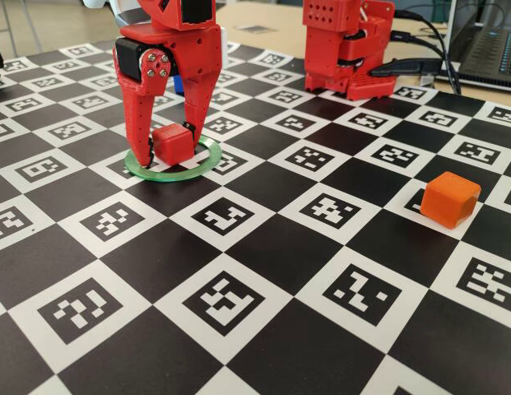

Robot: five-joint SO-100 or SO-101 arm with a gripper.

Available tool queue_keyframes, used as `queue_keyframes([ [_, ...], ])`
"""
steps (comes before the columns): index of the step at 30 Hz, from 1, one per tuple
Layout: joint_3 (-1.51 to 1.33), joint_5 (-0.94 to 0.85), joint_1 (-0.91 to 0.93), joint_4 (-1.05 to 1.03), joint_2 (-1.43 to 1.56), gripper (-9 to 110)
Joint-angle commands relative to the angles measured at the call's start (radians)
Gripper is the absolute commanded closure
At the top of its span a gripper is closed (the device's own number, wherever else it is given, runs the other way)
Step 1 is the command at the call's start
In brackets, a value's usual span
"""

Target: Grab the red cube then put it in the green circle then put the blue cube on top and finally the orange cube on top

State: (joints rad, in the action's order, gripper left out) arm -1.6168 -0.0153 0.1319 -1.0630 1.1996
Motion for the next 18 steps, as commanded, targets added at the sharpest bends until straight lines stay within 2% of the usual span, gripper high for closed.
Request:
queue_keyframes([
  [1,0.0,0.0,0.011,0.009,0.064,68],
  [11,0.002,-0.003,0.012,0.002,0.074,68],
  [18,0.057,-0.002,0.014,-0.081,0.114,66],
])
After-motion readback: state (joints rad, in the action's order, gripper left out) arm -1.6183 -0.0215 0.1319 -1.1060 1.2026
